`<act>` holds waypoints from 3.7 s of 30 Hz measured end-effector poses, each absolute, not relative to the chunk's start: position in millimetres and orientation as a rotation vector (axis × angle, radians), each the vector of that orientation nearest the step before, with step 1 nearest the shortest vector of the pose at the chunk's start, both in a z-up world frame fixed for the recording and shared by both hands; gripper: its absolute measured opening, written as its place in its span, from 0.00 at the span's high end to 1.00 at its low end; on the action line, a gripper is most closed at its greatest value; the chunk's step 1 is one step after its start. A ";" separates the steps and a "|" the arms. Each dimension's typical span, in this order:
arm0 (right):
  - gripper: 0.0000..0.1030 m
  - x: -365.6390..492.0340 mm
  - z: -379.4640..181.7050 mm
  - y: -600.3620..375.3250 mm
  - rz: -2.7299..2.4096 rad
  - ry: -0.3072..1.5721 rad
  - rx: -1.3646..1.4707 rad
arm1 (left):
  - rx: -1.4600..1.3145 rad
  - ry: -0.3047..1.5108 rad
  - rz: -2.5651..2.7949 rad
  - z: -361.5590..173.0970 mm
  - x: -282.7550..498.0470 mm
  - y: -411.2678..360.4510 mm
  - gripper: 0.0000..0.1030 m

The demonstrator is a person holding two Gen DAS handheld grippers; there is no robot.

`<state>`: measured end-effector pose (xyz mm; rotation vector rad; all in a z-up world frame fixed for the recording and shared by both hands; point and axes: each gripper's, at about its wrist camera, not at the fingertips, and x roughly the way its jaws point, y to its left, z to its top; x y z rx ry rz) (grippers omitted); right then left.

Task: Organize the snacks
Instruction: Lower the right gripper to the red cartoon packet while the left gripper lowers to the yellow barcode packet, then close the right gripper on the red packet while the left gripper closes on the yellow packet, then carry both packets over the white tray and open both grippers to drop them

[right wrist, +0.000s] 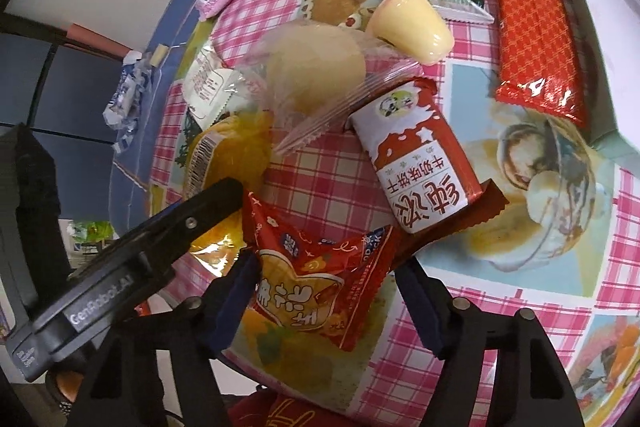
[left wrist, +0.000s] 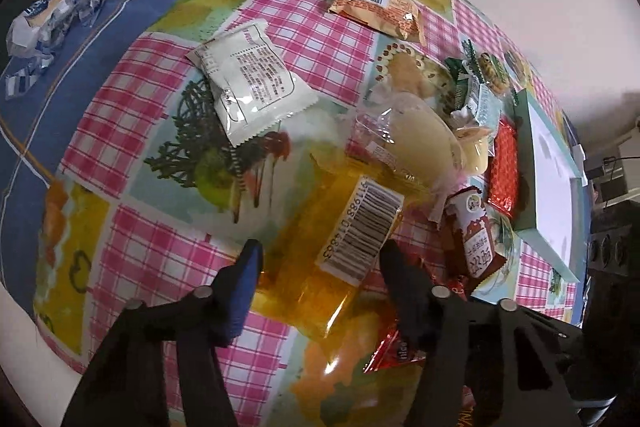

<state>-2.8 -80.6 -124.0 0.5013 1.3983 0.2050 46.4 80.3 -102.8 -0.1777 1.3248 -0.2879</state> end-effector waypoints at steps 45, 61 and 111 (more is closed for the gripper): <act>0.47 -30.9 -52.6 -155.6 0.098 1.136 0.647 | -0.136 1.212 -0.298 -21.7 28.4 26.5 0.59; 0.47 -31.4 -37.3 -299.6 -0.495 0.979 0.652 | -0.021 1.187 -0.428 -8.2 46.3 -120.5 0.59; 0.00 -23.6 -52.3 -391.4 -0.729 0.897 0.605 | 0.099 1.082 -0.214 -46.2 106.7 -182.0 0.00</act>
